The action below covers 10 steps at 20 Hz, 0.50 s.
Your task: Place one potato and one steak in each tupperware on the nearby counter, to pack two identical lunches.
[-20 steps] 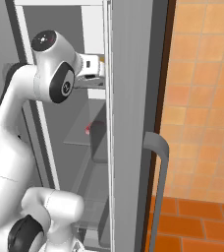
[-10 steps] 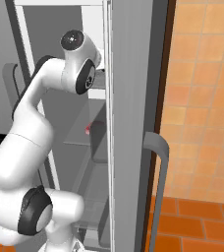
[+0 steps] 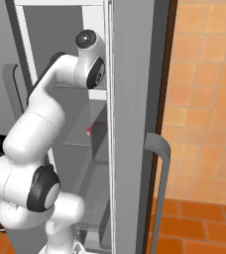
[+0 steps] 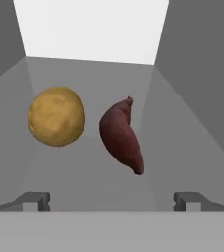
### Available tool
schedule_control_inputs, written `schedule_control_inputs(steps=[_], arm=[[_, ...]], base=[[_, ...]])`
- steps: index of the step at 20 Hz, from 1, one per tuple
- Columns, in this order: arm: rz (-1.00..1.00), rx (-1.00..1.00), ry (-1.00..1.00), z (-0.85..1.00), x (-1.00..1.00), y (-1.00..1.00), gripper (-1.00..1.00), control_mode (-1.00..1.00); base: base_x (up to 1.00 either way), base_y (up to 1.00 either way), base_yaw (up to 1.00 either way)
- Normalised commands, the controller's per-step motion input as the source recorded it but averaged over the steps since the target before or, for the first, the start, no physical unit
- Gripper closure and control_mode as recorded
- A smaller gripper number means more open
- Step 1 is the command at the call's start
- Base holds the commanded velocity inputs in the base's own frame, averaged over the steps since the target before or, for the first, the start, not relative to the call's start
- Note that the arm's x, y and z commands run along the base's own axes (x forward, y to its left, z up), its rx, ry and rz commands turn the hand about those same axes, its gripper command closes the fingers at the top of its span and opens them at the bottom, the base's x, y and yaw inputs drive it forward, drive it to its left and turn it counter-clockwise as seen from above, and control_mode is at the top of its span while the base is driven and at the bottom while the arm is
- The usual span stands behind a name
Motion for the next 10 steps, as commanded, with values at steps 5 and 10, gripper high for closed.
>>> schedule_control_inputs(steps=[5,10], arm=[[0.01,0.00,0.02,-0.03,0.52,-0.23,-1.00,-1.00],[0.00,0.00,0.00,-0.15,0.47,-0.15,-1.00,-1.00]], base=[[0.00,0.00,0.00],[0.00,0.00,0.00]])
